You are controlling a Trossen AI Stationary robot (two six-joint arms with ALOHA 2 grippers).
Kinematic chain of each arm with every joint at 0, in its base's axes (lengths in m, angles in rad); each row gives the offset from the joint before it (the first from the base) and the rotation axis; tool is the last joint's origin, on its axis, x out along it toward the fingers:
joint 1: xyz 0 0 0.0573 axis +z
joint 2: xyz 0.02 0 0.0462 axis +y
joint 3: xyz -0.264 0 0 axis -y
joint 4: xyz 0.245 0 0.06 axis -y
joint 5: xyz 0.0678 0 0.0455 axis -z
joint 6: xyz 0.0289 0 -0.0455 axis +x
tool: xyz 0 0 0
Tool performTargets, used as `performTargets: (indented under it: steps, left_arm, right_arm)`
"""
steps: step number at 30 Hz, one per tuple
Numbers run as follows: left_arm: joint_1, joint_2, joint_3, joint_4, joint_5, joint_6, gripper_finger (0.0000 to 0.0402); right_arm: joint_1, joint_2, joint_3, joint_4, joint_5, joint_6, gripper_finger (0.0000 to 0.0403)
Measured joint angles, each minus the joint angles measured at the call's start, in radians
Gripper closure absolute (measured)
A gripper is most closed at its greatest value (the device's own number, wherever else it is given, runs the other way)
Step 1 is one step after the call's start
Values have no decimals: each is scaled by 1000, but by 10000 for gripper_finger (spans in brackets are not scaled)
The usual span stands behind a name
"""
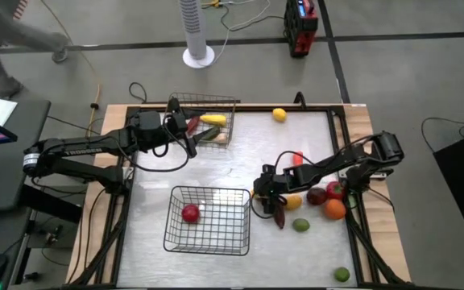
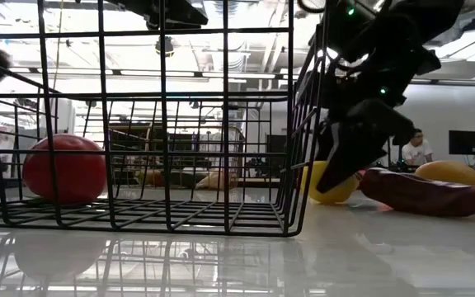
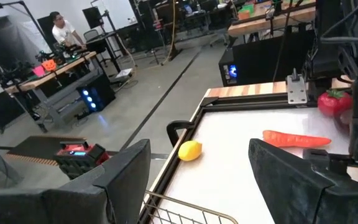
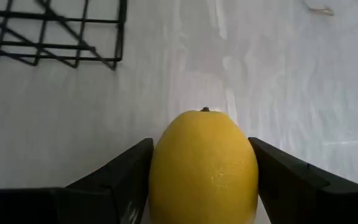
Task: Sort produce into baskets
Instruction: Put the yellow lemon into the top wire basket
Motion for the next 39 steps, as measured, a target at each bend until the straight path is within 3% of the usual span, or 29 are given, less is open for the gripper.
performTargets:
  steps: [9,13,17,20,24,31,35,39]
  left_arm:
    - [0,0,0,-10,0,0,141]
    - [0,0,0,-2,1,1,141]
    - [0,0,0,18,3,1,141]
    - [0,0,0,17,3,1,141]
    - [0,0,0,15,3,0,141]
    - [0,0,0,32,2,-17,141]
    - [0,0,0,28,2,-19,141]
    - [0,0,0,3,1,-18,141]
  right_arm:
    - [-61,-98,0,-77,7,-49,166]
    - [-124,-183,0,-100,114,-124,161]
    - [-236,-240,0,54,156,-226,159]
    - [-330,-238,0,274,65,-269,158]
    - [-438,-177,33,530,-105,-272,158]
    - [-522,23,220,734,-202,-200,157]
    - [-520,156,367,691,-214,-177,157]
    - [-521,240,517,478,-240,-207,145]
